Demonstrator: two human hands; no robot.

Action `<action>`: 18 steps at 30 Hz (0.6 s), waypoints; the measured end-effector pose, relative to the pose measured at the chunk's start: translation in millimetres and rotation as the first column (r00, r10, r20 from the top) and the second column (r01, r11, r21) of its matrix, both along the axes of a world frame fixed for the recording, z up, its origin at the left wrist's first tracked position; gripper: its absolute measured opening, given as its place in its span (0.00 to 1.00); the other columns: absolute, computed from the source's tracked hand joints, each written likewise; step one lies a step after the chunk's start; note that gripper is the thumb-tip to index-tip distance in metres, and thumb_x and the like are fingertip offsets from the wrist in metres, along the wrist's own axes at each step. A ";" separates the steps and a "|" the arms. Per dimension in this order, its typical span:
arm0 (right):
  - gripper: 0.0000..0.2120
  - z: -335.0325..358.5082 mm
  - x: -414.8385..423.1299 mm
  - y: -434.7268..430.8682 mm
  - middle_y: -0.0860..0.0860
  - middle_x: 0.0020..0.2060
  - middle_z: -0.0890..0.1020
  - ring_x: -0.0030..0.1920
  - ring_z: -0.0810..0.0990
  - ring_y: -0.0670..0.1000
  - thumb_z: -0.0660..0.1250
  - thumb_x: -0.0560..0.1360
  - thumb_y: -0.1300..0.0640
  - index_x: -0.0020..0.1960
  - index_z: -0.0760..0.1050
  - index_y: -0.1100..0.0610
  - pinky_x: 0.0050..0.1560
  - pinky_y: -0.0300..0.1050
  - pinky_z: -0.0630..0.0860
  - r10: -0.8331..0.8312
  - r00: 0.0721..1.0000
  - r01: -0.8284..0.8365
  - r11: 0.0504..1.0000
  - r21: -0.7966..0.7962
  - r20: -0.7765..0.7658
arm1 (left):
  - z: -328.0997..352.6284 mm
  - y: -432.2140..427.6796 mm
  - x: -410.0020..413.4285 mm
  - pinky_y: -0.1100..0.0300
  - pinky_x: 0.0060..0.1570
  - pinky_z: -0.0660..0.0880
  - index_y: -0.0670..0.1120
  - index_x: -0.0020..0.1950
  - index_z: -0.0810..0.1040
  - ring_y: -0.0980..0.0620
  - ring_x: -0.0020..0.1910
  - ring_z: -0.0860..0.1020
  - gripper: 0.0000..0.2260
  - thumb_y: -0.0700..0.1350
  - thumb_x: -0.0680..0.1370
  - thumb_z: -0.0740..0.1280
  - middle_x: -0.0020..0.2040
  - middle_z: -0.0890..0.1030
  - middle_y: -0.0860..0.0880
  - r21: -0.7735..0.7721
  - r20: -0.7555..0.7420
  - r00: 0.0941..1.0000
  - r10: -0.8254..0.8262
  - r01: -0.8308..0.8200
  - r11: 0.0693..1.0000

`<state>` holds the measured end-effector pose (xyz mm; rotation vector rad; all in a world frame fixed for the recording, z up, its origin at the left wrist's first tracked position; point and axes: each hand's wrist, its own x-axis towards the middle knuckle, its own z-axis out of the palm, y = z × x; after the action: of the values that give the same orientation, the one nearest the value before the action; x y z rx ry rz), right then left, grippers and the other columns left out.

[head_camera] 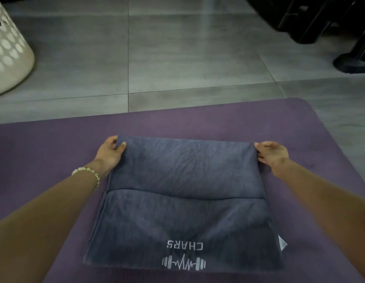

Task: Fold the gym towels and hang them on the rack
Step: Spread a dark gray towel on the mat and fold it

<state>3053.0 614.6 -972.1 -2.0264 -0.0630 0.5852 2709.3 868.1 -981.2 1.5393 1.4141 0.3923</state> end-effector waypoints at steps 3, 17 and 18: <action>0.15 10.5 -12.8 -13.5 0.49 0.33 0.73 0.40 0.74 0.51 0.74 0.71 0.61 0.38 0.68 0.50 0.40 0.33 0.70 0.257 0.917 -0.231 0.966 -0.116 0.306 | 0.1 -25.1 -4.0 0.52 0.61 0.68 0.41 0.62 0.68 0.42 0.60 0.70 0.25 0.47 0.72 0.74 0.61 0.70 0.40 0.278 -0.121 0.992 0.032 0.003 0.961; 0.12 42.7 -77.3 -84.0 0.43 0.34 0.75 0.34 0.73 0.38 0.79 0.65 0.50 0.36 0.76 0.51 0.39 0.31 0.68 0.870 0.457 -0.844 0.357 -0.401 -0.185 | 42.8 -56.9 -53.8 0.69 0.39 0.73 0.53 0.37 0.80 0.63 0.37 0.78 0.13 0.60 0.65 0.76 0.37 0.81 0.58 -0.282 -0.406 0.382 -0.830 0.812 0.511; 0.10 51.7 -77.2 -86.3 0.44 0.35 0.78 0.35 0.76 0.38 0.79 0.65 0.54 0.38 0.78 0.54 0.39 0.29 0.70 0.832 0.509 -0.843 0.431 -0.322 -0.221 | 50.8 -51.4 -57.6 0.71 0.39 0.72 0.51 0.37 0.82 0.64 0.37 0.79 0.13 0.59 0.64 0.77 0.36 0.82 0.57 -0.311 -0.342 0.452 -0.824 0.773 0.552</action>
<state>2975.8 528.3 -920.4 -2.2869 -1.1050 1.3506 2651.6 816.7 -930.4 2.0880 0.8089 -0.6856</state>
